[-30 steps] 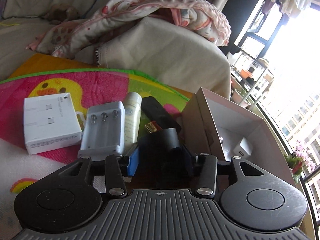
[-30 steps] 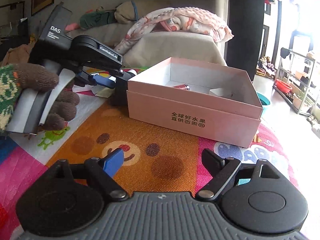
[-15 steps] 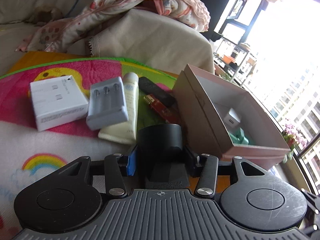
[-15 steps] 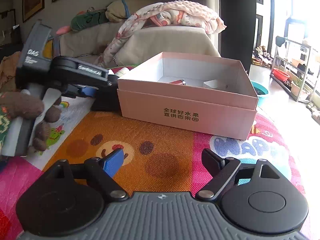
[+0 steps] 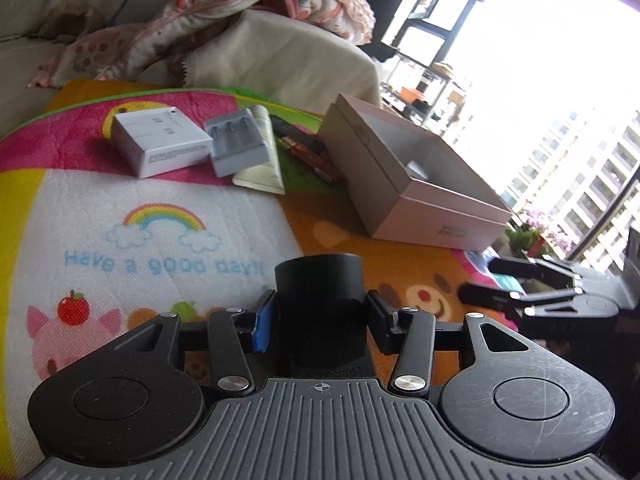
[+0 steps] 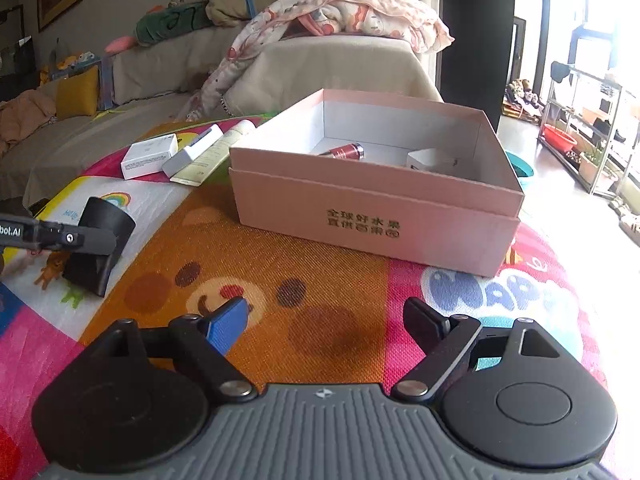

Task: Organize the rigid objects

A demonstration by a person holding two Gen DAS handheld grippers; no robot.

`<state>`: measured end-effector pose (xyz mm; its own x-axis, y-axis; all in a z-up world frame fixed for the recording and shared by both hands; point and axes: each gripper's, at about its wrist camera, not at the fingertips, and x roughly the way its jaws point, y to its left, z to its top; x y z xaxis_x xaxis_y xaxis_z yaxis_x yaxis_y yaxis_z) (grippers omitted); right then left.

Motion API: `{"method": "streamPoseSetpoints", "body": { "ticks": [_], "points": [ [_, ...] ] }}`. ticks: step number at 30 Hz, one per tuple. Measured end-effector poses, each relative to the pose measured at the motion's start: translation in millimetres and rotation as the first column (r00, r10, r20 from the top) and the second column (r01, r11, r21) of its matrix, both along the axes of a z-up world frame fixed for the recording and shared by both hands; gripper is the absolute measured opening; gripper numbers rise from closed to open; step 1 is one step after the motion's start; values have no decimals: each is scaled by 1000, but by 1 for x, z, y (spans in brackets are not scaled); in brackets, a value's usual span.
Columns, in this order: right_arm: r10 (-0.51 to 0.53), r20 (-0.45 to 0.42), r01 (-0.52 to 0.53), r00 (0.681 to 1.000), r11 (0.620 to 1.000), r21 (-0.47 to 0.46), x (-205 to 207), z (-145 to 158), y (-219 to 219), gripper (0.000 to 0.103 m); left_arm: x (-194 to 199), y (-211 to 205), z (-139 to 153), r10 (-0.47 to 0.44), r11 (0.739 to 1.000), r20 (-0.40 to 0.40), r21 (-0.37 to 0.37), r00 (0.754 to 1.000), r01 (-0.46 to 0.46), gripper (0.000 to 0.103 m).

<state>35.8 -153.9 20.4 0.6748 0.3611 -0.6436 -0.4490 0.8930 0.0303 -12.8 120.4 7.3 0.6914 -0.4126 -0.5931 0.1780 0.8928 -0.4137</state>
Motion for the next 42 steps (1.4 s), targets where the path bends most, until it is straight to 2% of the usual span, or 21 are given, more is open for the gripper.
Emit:
{"method": "streamPoseSetpoints", "body": {
  "ticks": [5, 7, 9, 11, 14, 16, 21, 23, 25, 26, 27, 30, 33, 36, 39, 42],
  "points": [
    [115, 14, -116, 993, 988, 102, 32, 74, 33, 86, 7, 13, 25, -61, 993, 66, -96, 996, 68, 52],
    [147, -39, -140, 988, 981, 137, 62, 94, 53, 86, 19, 29, 35, -7, 992, 96, -128, 995, 19, 52],
    [168, -85, -155, 982, 978, 139, 97, 102, 77, 86, 36, 50, 39, 105, 991, 121, -100, 987, -93, 52],
    [146, -118, -134, 982, 985, 107, 130, 100, 102, 86, 57, 73, 37, 223, 974, 121, -55, 967, -218, 51],
    [103, -218, -90, 970, 994, 65, 179, 87, 139, 86, 88, 108, 25, 334, 941, 75, -77, 940, -328, 51],
    [86, -263, -77, 961, 996, 43, 206, 76, 161, 86, 102, 122, 17, 353, 934, 57, -85, 934, -348, 51],
    [18, -287, -51, 958, 993, -110, 259, 45, 212, 84, 124, 129, -1, 321, 946, 43, -69, 946, -317, 50],
    [-18, -311, -36, 950, 985, -167, 278, 29, 224, 72, 124, 127, -3, 302, 953, 68, -63, 951, -298, 47],
    [-50, -346, -23, 937, 979, -203, 293, 13, 227, 43, 124, 127, -4, 285, 958, 79, -67, 955, -280, 47],
    [-61, -354, -20, 933, 975, -221, 297, 7, 229, 41, 126, 128, -5, 278, 959, 82, -75, 957, -272, 47],
    [-74, -326, -9, 943, 969, -246, 297, 4, 229, 40, 127, 128, -6, 274, 960, 84, -81, 958, -267, 47],
    [-76, -304, -11, 950, 961, -275, 298, 1, 230, 40, 126, 132, -8, 293, 954, 88, -98, 952, -284, 39],
    [-81, -297, -8, 951, 958, -286, 297, 1, 227, 40, 122, 138, -8, 350, 935, 97, -92, 932, -341, 39],
    [-110, -254, 24, 961, 947, -319, 299, 1, 227, 40, 121, 146, -11, 394, 916, 66, -106, 917, -387, 39],
    [-135, -271, 53, 953, 955, -291, 303, 0, 221, 44, 124, 147, -16, 372, 921, 22, -131, 928, -367, 39],
    [-113, -317, 30, 942, 966, -255, 299, 3, 217, 43, 127, 140, -21, 335, 938, 15, -103, 942, -332, 40]
  ]
}}
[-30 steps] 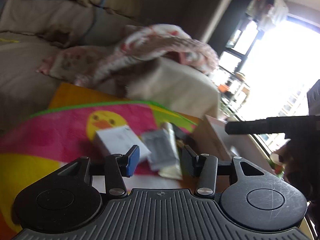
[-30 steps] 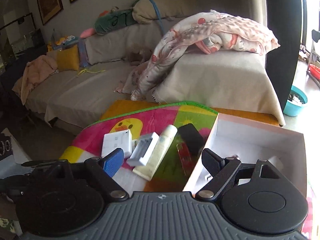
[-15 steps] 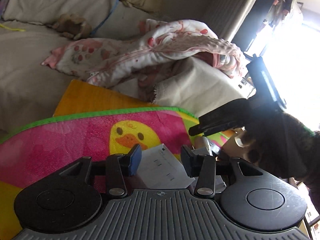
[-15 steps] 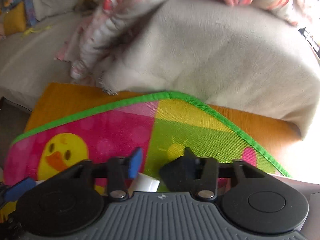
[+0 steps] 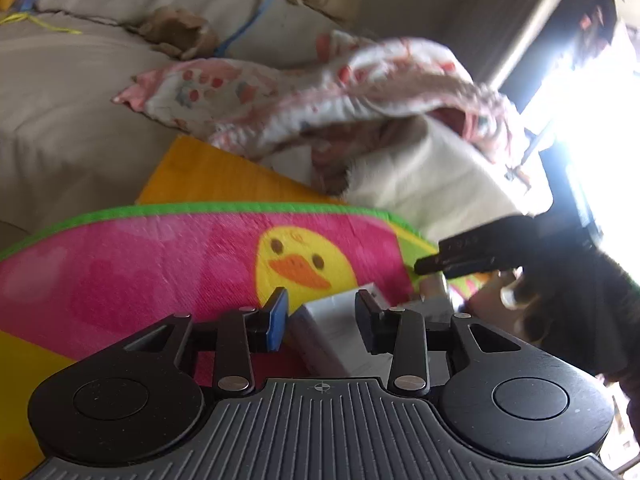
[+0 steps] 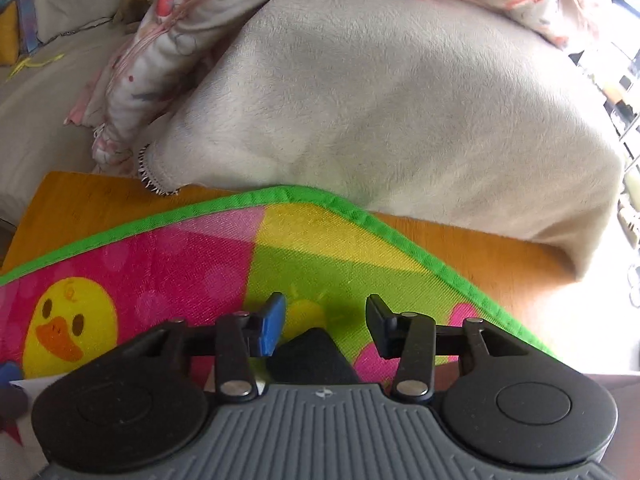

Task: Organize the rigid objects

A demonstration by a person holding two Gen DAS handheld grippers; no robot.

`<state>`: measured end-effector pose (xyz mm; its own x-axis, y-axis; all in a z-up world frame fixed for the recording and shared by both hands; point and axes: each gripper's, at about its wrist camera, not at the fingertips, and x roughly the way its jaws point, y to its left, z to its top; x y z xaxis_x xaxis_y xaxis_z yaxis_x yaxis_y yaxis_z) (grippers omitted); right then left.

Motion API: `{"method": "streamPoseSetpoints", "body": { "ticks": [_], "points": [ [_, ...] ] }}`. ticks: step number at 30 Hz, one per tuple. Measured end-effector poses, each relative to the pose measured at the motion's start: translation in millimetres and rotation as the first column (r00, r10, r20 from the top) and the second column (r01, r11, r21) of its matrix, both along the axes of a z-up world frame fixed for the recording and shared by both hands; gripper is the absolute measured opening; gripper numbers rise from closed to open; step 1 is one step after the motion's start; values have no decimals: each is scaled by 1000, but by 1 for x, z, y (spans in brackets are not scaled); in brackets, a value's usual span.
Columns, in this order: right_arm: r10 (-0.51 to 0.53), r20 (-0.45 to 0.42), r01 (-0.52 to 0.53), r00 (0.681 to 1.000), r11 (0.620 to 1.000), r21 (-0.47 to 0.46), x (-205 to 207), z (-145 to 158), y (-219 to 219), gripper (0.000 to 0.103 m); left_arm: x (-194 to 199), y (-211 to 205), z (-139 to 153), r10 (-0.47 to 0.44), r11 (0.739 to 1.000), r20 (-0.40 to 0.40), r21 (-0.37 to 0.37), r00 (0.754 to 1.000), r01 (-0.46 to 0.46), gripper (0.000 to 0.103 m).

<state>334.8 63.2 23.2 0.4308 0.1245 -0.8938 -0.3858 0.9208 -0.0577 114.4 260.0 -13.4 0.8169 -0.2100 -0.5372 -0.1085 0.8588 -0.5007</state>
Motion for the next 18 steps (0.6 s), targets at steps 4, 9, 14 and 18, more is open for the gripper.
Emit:
{"method": "streamPoseSetpoints", "body": {
  "ticks": [4, 9, 14, 18],
  "points": [
    [73, -21, -73, 997, 997, -1, -27, 2, -3, 39, -1, -8, -3, -72, 997, 5, -19, 997, 72, 40],
    [114, -58, -112, 992, 993, 26, -76, 7, -15, 37, -25, -18, -4, -151, 988, 4, -21, 988, 152, 40],
    [233, -77, -229, 969, 972, 57, -146, 15, -31, 37, -69, -26, -3, -194, 980, -13, -56, 981, 193, 39],
    [287, -78, -277, 955, 954, 118, -191, 15, -54, 34, -98, -35, -4, -178, 979, -24, -100, 984, 175, 39]
  ]
}}
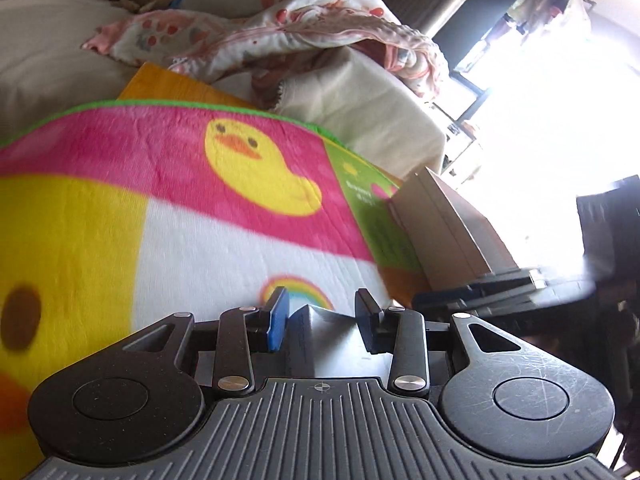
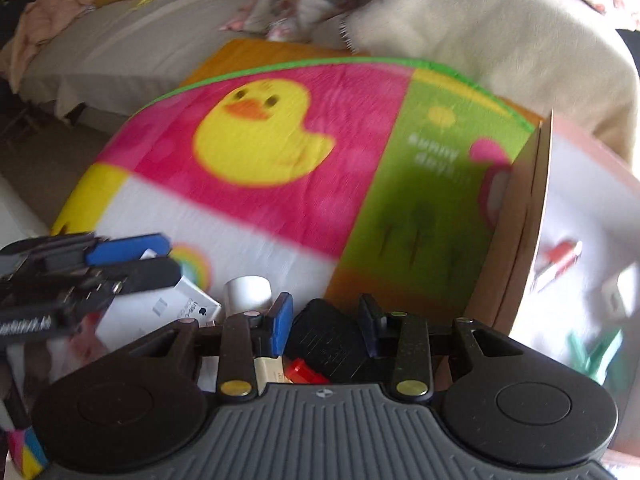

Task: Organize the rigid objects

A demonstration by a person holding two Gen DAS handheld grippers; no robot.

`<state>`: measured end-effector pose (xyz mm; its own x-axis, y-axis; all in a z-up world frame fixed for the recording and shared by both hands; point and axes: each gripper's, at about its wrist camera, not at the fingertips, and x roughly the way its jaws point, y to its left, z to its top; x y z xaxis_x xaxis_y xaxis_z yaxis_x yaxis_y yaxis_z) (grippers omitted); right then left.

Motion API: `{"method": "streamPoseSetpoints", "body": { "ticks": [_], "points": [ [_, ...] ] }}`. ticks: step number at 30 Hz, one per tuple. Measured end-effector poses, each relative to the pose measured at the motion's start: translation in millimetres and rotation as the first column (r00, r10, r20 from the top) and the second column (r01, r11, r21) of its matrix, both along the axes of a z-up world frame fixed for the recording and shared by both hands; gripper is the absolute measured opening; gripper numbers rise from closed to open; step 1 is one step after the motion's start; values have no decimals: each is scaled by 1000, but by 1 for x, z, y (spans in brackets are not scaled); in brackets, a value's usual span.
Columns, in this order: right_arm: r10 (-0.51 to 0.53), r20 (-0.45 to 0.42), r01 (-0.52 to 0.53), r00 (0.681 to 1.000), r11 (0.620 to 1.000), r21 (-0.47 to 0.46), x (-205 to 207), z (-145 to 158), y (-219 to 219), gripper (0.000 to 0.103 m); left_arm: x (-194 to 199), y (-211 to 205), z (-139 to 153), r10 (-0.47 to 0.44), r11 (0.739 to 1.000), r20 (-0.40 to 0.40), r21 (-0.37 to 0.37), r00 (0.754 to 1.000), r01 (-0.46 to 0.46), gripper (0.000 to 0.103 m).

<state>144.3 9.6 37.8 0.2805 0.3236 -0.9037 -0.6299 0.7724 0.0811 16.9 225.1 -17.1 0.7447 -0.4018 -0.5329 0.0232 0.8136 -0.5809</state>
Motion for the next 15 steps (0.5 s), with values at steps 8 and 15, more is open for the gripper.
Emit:
{"method": "streamPoseSetpoints", "body": {
  "ticks": [8, 15],
  "points": [
    [-45, 134, 27, 990, 990, 136, -74, 24, -95, 36, -10, -30, 14, 1, 1000, 20, 7, 1000, -1, 40],
    [-472, 433, 380, 768, 880, 285, -76, 53, -223, 46, -57, -57, 54, 26, 982, 161, 178, 987, -55, 40]
  ]
}}
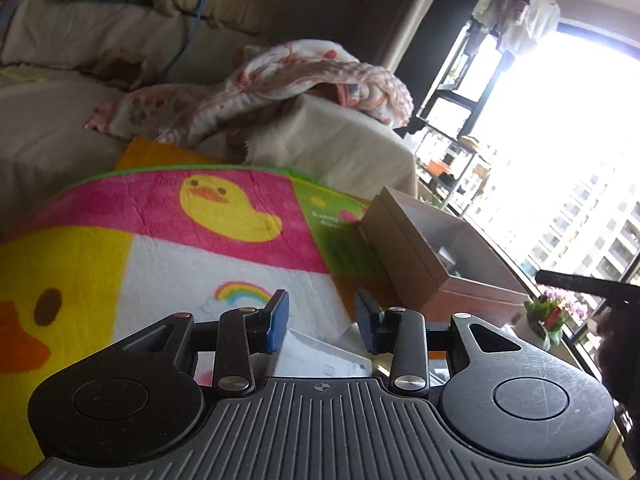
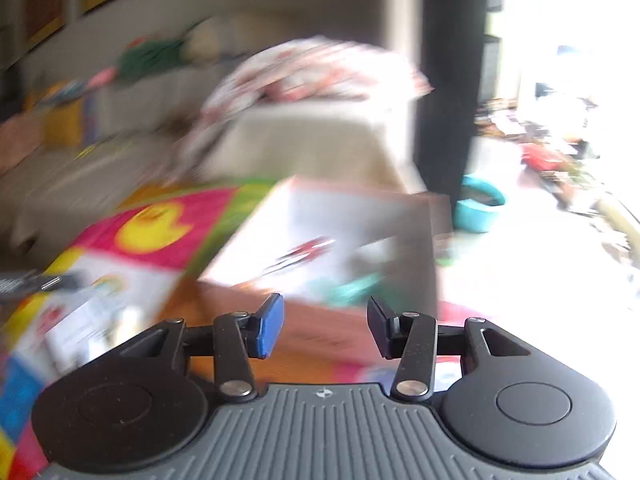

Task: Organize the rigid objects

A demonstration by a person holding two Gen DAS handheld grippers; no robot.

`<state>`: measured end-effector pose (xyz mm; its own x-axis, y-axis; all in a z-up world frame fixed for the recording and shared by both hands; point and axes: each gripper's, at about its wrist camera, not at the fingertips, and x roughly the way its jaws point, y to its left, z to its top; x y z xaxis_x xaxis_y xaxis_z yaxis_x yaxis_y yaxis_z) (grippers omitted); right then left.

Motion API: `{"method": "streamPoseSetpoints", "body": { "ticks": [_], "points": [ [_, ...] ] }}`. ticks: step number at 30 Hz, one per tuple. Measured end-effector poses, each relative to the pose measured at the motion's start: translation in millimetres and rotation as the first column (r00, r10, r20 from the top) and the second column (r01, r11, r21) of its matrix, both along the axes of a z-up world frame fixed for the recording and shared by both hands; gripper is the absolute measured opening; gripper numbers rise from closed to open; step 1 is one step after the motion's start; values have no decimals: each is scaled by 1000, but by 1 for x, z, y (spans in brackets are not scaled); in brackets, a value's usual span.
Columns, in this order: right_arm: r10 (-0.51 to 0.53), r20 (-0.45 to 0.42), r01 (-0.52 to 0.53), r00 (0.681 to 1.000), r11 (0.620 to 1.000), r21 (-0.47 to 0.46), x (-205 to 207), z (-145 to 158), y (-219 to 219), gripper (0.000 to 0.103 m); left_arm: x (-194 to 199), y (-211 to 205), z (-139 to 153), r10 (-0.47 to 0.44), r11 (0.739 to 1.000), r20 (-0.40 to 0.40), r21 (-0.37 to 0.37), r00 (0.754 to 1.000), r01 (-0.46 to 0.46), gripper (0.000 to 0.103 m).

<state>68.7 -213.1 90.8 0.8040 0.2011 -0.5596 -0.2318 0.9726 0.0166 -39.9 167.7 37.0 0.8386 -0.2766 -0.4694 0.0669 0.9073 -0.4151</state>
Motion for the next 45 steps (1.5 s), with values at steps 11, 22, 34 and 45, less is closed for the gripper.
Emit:
{"method": "streamPoseSetpoints", "body": {
  "ticks": [11, 22, 34, 45],
  "points": [
    [-10, -53, 13, 999, 998, 55, 64, -48, 14, 50, -75, -39, -2, -170, 978, -110, 105, 979, 182, 40],
    [148, -35, -148, 988, 989, -5, 70, -44, 70, 45, -80, -76, -19, -257, 946, -165, 159, 952, 282, 42],
    [230, 9, -230, 973, 973, 21, -37, -46, 22, 76, -27, -126, -26, -215, 950, -146, 197, 966, 241, 53],
    [319, -69, -320, 945, 947, -9, -77, -81, 51, 76, -20, -88, -28, -124, 973, -167, 171, 978, 152, 43]
  ]
}}
